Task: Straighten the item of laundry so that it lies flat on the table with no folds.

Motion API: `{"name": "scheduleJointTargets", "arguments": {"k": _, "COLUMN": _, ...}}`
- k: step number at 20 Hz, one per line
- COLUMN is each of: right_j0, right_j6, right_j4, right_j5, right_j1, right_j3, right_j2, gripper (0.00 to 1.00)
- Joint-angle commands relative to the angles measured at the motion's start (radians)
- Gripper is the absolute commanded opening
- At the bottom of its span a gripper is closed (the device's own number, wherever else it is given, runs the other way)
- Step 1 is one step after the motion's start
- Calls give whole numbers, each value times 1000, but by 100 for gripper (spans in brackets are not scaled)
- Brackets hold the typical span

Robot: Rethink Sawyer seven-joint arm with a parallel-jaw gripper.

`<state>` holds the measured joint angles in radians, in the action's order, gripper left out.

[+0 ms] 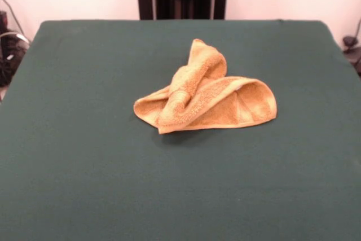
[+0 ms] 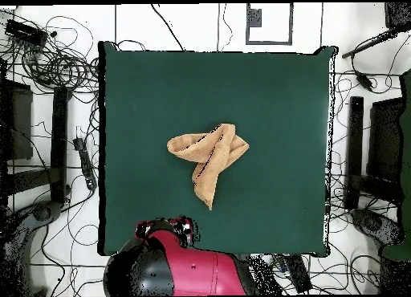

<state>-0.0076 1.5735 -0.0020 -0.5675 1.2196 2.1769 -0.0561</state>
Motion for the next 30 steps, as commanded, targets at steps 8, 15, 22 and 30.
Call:
{"name": "scheduleJointTargets", "arguments": {"k": 8, "right_j0": 13, "right_j6": 175, "right_j4": 21, "right_j5": -39, "right_j1": -37, "right_j3": 43, "right_j2": 19, "gripper": 100}}
{"name": "scheduleJointTargets", "arguments": {"k": 15, "right_j0": 15, "right_j6": 179, "right_j4": 19, "right_j5": -43, "right_j1": -41, "right_j3": 35, "right_j2": 17, "gripper": 100}}
{"name": "scheduleJointTargets", "arguments": {"k": 22, "right_j0": 14, "right_j6": 178, "right_j4": 22, "right_j5": -36, "right_j1": -37, "right_j3": 42, "right_j2": 17, "gripper": 100}}
{"name": "scheduleJointTargets", "arguments": {"k": 30, "right_j0": 12, "right_j6": 169, "right_j4": 14, "right_j5": -48, "right_j1": -48, "right_j3": 12, "right_j2": 23, "gripper": 100}}
